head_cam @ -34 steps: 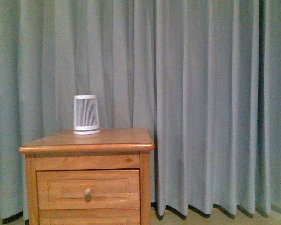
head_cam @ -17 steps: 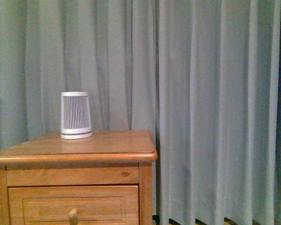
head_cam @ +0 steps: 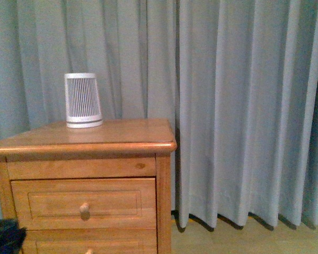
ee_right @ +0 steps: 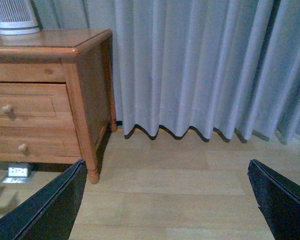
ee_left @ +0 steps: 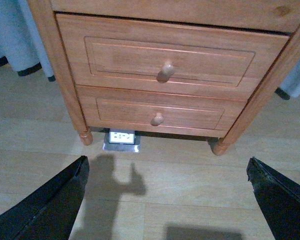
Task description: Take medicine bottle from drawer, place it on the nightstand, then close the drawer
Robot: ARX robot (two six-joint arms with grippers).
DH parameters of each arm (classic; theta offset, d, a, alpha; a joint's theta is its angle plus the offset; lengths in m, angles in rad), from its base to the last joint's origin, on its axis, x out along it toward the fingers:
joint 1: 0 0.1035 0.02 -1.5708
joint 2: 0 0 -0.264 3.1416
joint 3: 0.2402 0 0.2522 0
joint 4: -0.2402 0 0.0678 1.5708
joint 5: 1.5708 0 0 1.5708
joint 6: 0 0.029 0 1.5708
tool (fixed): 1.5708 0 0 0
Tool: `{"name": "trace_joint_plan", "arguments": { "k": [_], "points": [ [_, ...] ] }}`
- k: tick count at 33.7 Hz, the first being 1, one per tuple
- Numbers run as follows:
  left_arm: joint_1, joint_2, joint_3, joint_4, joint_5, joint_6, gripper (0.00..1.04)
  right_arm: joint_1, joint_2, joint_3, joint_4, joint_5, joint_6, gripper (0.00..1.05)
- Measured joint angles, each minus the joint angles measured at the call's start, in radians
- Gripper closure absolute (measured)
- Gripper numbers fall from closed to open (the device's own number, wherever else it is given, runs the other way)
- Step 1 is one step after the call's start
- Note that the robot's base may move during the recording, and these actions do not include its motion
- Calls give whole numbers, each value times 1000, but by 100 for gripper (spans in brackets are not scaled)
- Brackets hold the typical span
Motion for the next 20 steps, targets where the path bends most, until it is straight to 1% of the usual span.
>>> {"name": "trace_joint_plan", "arguments": {
  "k": [6, 11, 14, 20],
  "points": [
    [-50, 262, 212, 47, -45, 5, 7, 0, 0, 0, 0, 0, 0, 7],
    [-75, 411, 354, 80, -43, 35, 7, 0, 0, 0, 0, 0, 0, 7],
    [-79, 526, 455, 130, -16, 80, 7, 0, 0, 0, 0, 0, 0, 7],
    [-52, 721, 625, 174, 62, 129, 7, 0, 0, 0, 0, 0, 0, 7]
  ]
}}
